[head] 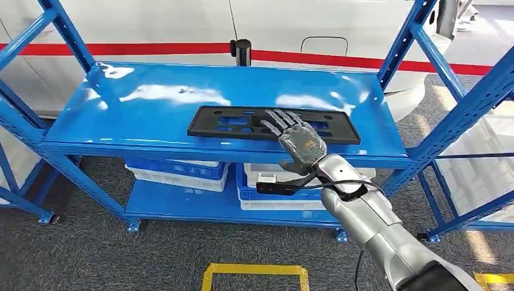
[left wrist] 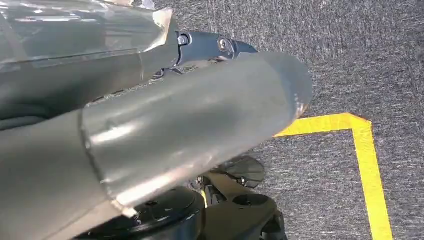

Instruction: Take the parts from the cabinet and place them on the table.

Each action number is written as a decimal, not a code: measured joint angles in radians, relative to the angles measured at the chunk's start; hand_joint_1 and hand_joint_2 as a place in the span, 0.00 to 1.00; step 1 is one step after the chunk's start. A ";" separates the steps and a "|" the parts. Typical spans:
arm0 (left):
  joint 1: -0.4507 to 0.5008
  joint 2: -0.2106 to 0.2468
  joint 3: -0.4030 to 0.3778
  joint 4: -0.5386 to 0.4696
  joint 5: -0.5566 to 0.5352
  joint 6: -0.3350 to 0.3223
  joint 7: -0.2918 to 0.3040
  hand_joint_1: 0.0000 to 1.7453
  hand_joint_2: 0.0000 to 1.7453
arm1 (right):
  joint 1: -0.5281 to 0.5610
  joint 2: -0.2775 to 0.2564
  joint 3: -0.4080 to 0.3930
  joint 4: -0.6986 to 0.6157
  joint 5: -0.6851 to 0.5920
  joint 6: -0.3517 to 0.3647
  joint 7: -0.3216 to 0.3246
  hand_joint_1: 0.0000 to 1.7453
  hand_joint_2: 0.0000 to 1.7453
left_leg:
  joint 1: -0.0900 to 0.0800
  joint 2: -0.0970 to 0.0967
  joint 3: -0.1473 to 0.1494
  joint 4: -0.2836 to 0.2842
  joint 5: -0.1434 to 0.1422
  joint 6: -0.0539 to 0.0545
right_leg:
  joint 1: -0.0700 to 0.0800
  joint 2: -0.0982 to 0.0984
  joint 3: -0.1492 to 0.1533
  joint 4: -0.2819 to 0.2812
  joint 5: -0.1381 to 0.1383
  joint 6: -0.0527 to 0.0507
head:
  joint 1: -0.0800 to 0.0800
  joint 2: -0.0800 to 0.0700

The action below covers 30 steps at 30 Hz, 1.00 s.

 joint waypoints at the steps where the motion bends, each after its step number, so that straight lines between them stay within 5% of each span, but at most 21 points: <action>1: 0.000 0.000 0.000 0.000 0.000 0.000 0.000 0.00 0.00 | -0.002 0.002 0.002 0.006 0.000 0.000 0.000 0.00 1.00 | 0.000 0.000 0.000 0.000 0.000 0.000 | 0.000 0.000 0.000 0.000 0.000 0.000 | 0.000 0.000; 30: 0.000 -0.007 0.002 0.000 -0.018 -0.007 -0.010 0.00 0.00 | -0.094 0.100 0.029 0.202 0.048 -0.058 0.063 0.00 1.00 | 0.000 0.000 0.000 0.000 0.000 0.000 | 0.000 0.000 0.000 0.000 0.000 0.000 | 0.000 0.000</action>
